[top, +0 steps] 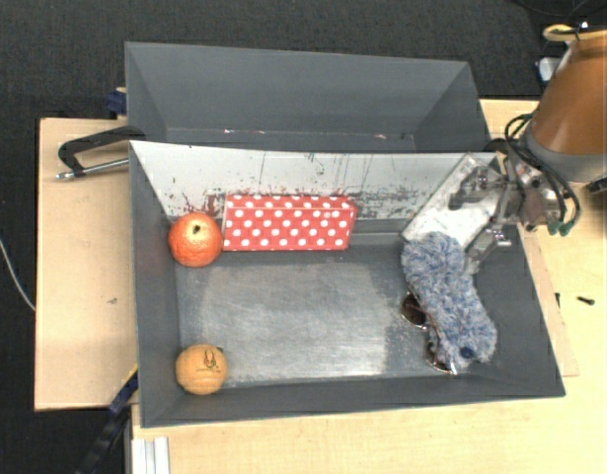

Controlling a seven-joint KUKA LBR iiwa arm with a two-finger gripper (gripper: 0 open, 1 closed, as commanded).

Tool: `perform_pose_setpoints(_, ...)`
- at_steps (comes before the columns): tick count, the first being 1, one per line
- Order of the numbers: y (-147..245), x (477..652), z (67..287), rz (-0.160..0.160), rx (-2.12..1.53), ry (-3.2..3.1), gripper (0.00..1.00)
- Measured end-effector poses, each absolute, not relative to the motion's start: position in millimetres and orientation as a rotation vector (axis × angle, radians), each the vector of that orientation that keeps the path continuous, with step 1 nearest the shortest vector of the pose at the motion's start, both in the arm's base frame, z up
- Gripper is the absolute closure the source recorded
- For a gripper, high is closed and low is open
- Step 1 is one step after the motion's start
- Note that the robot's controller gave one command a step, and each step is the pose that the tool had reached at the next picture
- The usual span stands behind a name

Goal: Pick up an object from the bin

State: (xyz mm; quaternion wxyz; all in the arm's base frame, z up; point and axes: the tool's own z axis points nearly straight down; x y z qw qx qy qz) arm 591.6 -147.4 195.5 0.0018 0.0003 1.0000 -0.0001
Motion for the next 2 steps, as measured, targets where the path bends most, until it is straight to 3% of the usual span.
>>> perform_pose_setpoints(1,-147,591.6,196,0.0,0.0,3.138,0.0)
perform_pose_setpoints(2,-127,597.1,75,0.0,-0.197,3.129,1.0)
